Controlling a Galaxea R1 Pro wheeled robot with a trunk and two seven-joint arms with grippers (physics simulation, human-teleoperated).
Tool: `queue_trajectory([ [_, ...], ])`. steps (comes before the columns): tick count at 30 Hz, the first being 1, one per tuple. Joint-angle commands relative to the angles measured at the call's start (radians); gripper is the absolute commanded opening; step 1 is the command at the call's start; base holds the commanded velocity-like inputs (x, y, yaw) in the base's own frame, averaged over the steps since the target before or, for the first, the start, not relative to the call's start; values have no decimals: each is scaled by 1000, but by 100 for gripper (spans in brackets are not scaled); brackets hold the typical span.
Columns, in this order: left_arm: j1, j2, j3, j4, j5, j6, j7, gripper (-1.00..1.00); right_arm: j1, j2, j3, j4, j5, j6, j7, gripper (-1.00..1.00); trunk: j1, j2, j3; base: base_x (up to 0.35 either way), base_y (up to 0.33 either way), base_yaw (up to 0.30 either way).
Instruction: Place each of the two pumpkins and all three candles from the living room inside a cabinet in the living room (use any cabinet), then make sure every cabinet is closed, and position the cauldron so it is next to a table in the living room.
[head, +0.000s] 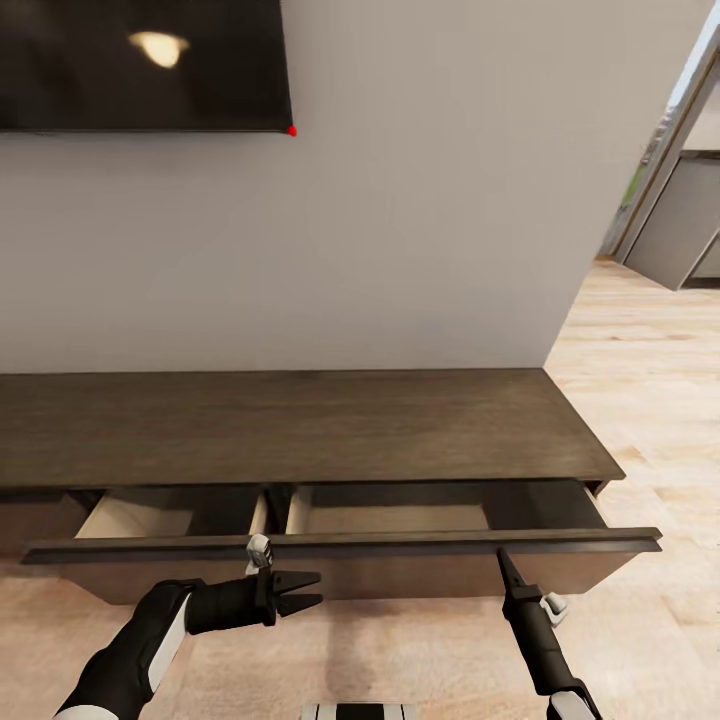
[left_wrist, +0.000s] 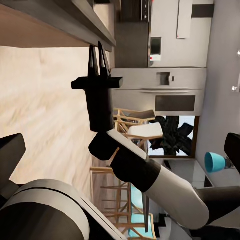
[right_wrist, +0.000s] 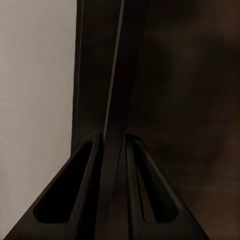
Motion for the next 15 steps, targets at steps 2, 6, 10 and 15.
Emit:
queue_trajectory([
  [2, 0, 0, 0, 0, 2, 10, -2, 100, 0, 0, 7, 2, -1, 7, 5, -100, 0, 0, -1, -149, 0, 0],
  [6, 0, 0, -1, 0, 2, 10, -2, 100, 0, 0, 7, 2, -1, 7, 5, -100, 0, 0, -1, -147, 0, 0],
  [10, 0, 0, -1, 0, 2, 10, -2, 100, 0, 0, 8, 2, -1, 7, 5, -100, 0, 0, -1, -145, 0, 0],
  [15, 0, 0, -2, 0, 2, 10, -2, 100, 0, 0, 8, 2, -1, 7, 5, -100, 0, 0, -1, -97, 0, 0],
])
